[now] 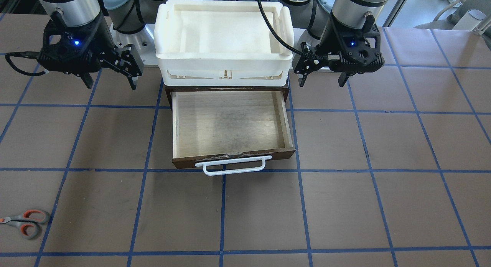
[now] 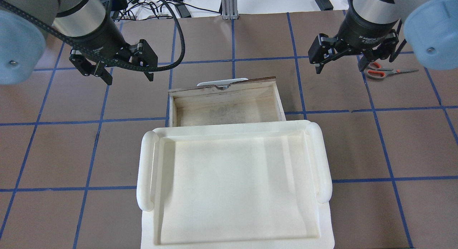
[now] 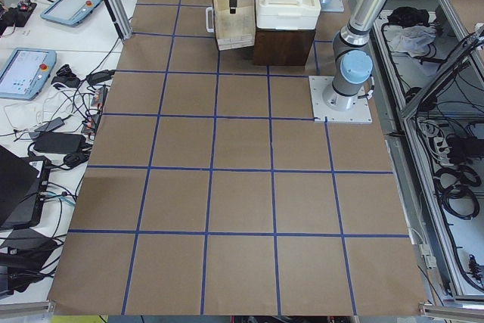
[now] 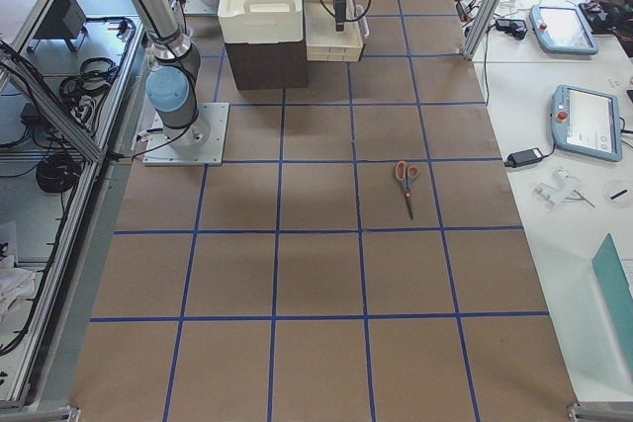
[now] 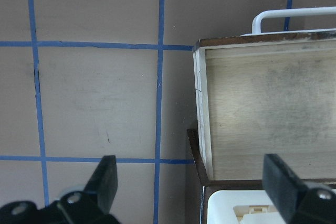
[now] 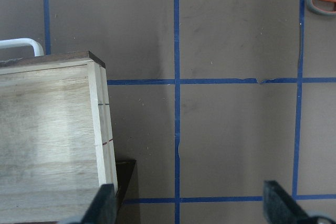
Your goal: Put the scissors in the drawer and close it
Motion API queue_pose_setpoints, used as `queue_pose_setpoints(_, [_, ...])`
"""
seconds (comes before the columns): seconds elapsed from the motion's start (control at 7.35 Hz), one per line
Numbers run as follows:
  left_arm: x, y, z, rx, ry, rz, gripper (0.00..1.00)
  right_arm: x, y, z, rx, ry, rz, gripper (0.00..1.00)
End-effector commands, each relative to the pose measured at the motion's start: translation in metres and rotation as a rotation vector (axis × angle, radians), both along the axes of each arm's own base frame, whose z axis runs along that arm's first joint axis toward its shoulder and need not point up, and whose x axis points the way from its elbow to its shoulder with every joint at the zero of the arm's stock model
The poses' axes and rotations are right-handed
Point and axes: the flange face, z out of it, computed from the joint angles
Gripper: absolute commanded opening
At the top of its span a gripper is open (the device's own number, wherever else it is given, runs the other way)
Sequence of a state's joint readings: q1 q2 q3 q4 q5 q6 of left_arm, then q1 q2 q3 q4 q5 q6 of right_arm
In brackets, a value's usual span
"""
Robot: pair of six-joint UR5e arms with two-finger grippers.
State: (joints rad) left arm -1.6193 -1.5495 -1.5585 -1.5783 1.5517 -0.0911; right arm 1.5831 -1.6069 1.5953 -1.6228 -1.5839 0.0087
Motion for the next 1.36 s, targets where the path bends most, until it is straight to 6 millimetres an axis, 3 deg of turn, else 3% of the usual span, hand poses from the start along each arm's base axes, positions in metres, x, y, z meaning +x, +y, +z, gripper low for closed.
queue_pose_setpoints(0.0, [-0.001,-0.007,0.003,-0.045,0.008,0.000,1.00,0.000,-0.001,0.000,-0.005,-0.004,-0.005,1.00])
queue_pose_setpoints(0.14, [-0.007,-0.013,-0.004,-0.045,0.006,0.008,1.00,0.000,-0.002,-0.001,-0.001,0.001,0.010,1.00])
queue_pose_setpoints(0.27, [-0.017,-0.030,-0.008,-0.104,0.019,-0.014,1.00,0.000,-0.002,-0.002,0.001,0.003,0.010,1.00])
queue_pose_setpoints(0.68, [-0.061,-0.063,-0.042,-0.106,0.013,-0.082,1.00,-0.002,-0.001,0.000,-0.002,0.001,0.003,1.00])
queue_pose_setpoints(0.95, [-0.061,-0.070,-0.028,-0.141,0.017,-0.078,1.00,-0.003,-0.007,-0.006,0.007,-0.001,0.047,1.00])
queue_pose_setpoints(1.09, [-0.058,-0.076,-0.026,-0.143,0.013,-0.070,1.00,-0.018,-0.022,-0.020,0.029,0.008,0.200,1.00])
queue_pose_setpoints(1.22, [-0.059,-0.081,-0.034,-0.129,0.014,-0.058,1.00,-0.050,-0.034,-0.020,0.006,0.022,0.356,1.00])
